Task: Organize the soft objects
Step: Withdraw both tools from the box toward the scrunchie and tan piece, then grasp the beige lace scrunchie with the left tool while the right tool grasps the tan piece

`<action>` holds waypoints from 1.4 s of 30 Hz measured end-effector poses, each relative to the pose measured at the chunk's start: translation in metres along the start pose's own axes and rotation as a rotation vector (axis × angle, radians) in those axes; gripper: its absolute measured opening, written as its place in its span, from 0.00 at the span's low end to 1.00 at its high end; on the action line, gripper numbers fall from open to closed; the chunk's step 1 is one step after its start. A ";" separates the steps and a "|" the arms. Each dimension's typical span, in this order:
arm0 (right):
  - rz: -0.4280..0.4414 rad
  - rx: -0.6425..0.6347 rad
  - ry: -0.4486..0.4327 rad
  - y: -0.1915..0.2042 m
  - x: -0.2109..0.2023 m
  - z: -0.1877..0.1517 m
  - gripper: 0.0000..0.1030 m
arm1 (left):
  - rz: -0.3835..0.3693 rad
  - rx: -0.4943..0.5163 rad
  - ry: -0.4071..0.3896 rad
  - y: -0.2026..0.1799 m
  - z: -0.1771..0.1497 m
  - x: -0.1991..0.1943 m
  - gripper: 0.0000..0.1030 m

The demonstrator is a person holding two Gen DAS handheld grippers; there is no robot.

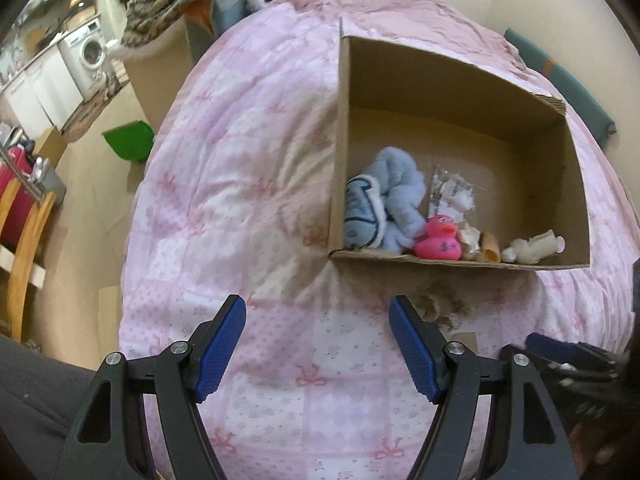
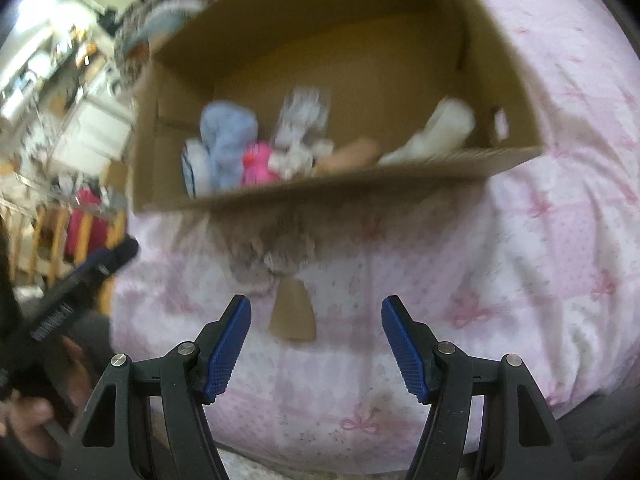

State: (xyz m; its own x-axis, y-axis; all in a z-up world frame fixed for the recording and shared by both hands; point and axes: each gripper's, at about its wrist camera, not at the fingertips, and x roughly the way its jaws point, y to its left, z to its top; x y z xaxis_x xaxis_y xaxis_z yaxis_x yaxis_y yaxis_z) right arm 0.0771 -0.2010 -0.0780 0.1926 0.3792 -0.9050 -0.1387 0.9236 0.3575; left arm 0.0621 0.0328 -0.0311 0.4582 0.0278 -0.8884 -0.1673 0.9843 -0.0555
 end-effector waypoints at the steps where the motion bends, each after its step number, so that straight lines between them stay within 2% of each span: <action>1: -0.005 -0.018 0.016 0.005 0.007 0.000 0.69 | 0.001 -0.001 0.003 0.002 -0.001 0.001 0.69; 8: 0.022 -0.054 0.126 0.020 0.047 0.004 0.68 | 0.000 -0.001 0.009 0.004 -0.003 0.003 0.70; 11: 0.006 -0.057 0.129 0.020 0.051 0.006 0.56 | -0.004 -0.004 0.008 0.004 -0.003 0.003 0.69; 13: -0.017 -0.059 0.125 0.018 0.053 0.005 0.43 | -0.004 -0.001 0.009 0.003 -0.003 0.003 0.69; 14: -0.019 -0.057 0.127 0.017 0.054 0.005 0.42 | -0.003 0.001 0.011 0.001 -0.004 0.004 0.69; 16: 0.002 -0.052 0.133 0.016 0.054 0.003 0.26 | -0.008 0.008 0.015 -0.002 -0.004 0.005 0.69; 20: 0.013 -0.086 0.131 0.021 0.049 0.001 0.11 | -0.004 0.028 0.015 -0.009 -0.005 0.006 0.69; 26: 0.055 -0.042 0.075 0.015 0.024 0.002 0.09 | -0.024 0.027 0.051 -0.018 -0.006 0.016 0.69; 31: 0.075 0.061 -0.013 -0.011 -0.010 0.002 0.09 | -0.067 0.087 0.105 -0.046 -0.007 0.035 0.69; 35: 0.041 0.123 -0.086 -0.028 -0.025 0.004 0.09 | -0.117 0.129 0.151 -0.073 -0.010 0.055 0.69; 38: 0.032 0.152 -0.110 -0.036 -0.031 0.007 0.09 | -0.119 0.153 0.183 -0.088 -0.014 0.070 0.69; 42: 0.029 0.153 -0.109 -0.040 -0.033 0.007 0.09 | -0.107 0.168 0.182 -0.098 -0.012 0.082 0.69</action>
State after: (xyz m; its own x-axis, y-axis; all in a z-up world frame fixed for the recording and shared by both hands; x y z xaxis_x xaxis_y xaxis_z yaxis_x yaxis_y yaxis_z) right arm 0.0829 -0.2498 -0.0603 0.2960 0.4025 -0.8662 0.0014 0.9067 0.4218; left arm 0.1053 -0.0631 -0.1043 0.2983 -0.0945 -0.9498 0.0275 0.9955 -0.0904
